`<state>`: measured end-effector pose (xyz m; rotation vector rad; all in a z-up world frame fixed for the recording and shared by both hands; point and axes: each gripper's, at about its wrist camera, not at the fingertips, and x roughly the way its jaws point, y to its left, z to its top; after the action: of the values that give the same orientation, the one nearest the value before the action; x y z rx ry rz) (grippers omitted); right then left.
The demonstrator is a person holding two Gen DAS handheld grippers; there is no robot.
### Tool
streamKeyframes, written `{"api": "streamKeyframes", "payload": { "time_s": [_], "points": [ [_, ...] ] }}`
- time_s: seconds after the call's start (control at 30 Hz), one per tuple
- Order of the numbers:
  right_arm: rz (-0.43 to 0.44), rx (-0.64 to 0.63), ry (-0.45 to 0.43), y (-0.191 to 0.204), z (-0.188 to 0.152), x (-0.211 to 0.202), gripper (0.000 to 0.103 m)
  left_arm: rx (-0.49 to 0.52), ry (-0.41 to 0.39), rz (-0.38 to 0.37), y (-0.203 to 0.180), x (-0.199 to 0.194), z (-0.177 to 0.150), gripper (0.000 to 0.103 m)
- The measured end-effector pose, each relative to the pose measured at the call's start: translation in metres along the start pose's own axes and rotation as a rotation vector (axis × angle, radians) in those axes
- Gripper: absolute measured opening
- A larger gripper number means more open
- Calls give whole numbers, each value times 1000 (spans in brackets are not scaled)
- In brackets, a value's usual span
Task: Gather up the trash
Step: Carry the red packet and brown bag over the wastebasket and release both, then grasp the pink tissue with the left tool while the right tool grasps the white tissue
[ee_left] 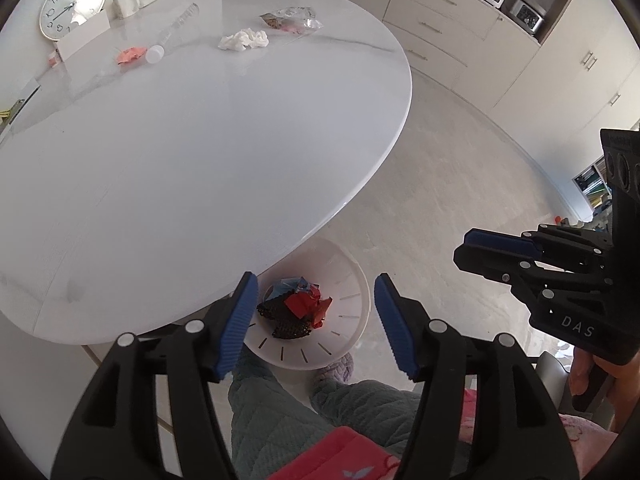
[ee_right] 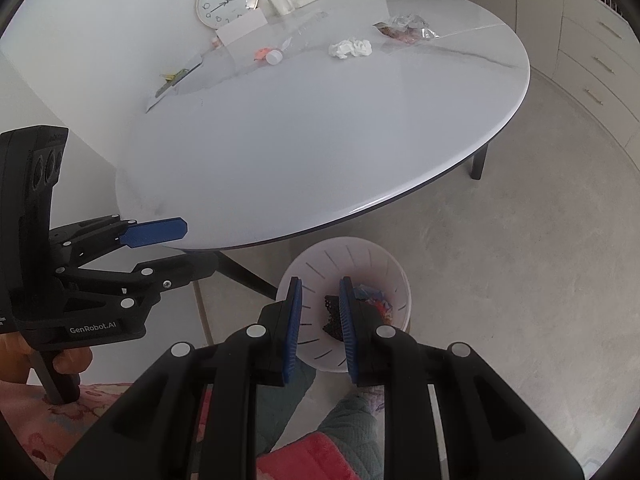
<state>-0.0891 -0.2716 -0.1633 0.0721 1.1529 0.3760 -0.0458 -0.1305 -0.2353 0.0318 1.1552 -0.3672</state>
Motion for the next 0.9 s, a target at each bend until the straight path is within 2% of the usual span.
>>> {"api": "streamKeyframes", "payload": {
  "time_s": [0.07, 0.13, 0.17, 0.23, 0.27, 0.33, 0.43, 0.67, 0.9],
  "points": [
    [-3, -2, -8, 0, 1, -3, 34, -1, -13, 14, 2, -5, 2, 63],
    [-14, -9, -22, 0, 3, -7, 57, -3, -24, 26, 6, -10, 6, 68],
    [-22, -11, -29, 0, 5, -9, 61, -8, -31, 32, 8, -13, 8, 71],
    [-32, -13, -40, 0, 11, -13, 80, -23, -50, 46, 16, -20, 14, 78],
    [-42, -12, -47, 1, 15, -15, 85, -31, -58, 50, 21, -23, 17, 80],
    [-55, -8, -60, 2, 25, -19, 101, -58, -74, 65, 36, -30, 28, 90],
    [-87, -7, -98, 5, 48, -23, 101, -102, -115, 89, 66, -38, 52, 95],
    [-119, 62, -132, 9, 123, 5, 101, -163, -141, 147, 164, -33, 125, 95],
    [-155, 138, -156, 21, 203, 54, 101, -73, -133, 199, 249, -5, 198, 95]
  ]
}}
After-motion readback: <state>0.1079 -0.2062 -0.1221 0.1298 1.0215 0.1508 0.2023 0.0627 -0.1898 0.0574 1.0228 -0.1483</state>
